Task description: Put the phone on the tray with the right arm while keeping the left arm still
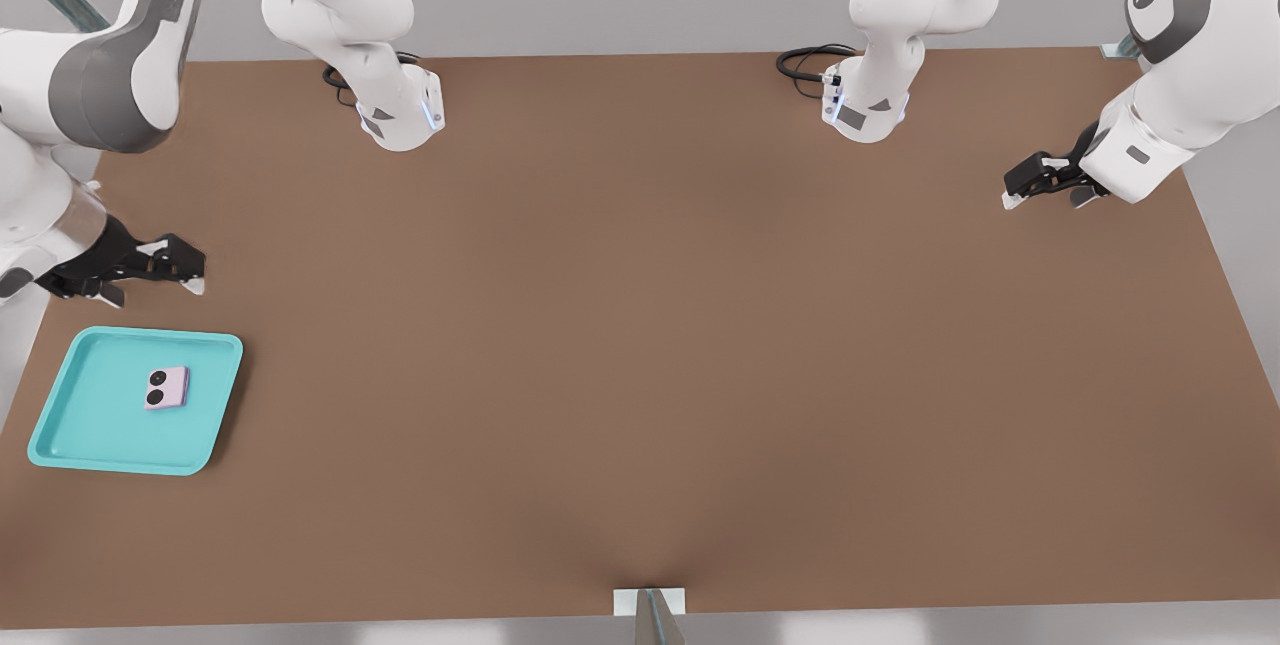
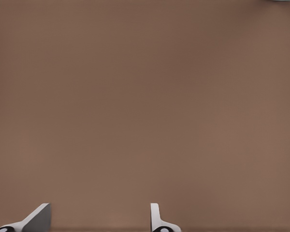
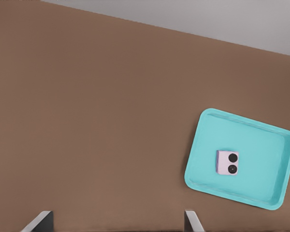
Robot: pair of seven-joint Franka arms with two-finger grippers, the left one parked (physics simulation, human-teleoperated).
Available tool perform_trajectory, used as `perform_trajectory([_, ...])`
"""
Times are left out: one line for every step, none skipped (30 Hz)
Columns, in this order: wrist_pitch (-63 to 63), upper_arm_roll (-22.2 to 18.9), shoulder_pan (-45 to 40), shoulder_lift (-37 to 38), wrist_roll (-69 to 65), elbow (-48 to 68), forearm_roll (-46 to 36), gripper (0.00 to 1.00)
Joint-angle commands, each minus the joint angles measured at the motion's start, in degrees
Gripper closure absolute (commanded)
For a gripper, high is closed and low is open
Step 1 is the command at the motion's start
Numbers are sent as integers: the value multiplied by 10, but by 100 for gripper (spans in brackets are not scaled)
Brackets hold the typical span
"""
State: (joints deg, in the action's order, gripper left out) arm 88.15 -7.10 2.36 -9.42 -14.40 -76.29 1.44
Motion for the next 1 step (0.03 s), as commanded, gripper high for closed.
perform_trajectory([-17,-1,19,-2,115,2,-7,0])
